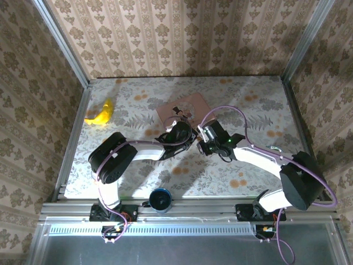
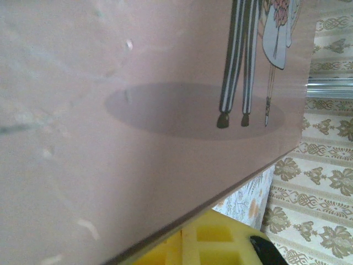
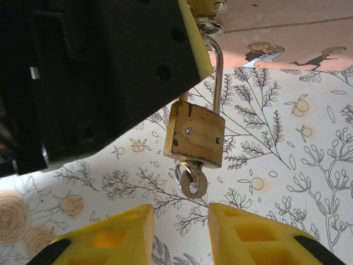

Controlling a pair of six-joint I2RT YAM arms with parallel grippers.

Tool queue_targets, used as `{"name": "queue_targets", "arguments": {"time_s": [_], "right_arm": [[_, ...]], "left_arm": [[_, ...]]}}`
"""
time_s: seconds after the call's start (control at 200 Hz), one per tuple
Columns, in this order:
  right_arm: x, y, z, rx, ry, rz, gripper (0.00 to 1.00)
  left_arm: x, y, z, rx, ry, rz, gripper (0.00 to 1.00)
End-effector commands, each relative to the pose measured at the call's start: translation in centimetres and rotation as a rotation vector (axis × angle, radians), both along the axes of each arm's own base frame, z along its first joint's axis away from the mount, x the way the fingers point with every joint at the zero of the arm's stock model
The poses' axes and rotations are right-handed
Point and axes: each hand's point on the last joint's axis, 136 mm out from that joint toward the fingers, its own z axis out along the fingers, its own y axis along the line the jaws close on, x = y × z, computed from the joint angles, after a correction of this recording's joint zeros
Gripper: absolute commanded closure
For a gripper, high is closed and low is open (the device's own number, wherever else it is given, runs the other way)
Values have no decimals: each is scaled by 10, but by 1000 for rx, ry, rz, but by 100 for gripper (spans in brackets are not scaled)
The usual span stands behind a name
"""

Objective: Unlock the padlock with the key

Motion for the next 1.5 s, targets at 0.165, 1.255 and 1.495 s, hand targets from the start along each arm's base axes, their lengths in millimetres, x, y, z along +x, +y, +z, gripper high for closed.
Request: {"name": "queue_targets", "arguments": {"time_s": [0.165, 1.255, 1.495], "right_arm": [[15, 2, -1, -94, -43, 18, 67], [47, 21, 27, 741, 264, 63, 100], [50, 22, 26, 799, 305, 44, 100]], "left_arm": [[-13, -7, -6, -30, 91, -40, 100], [-19, -13, -12, -59, 112, -73, 100], [-19, -14, -10, -77, 111, -71, 100]]}}
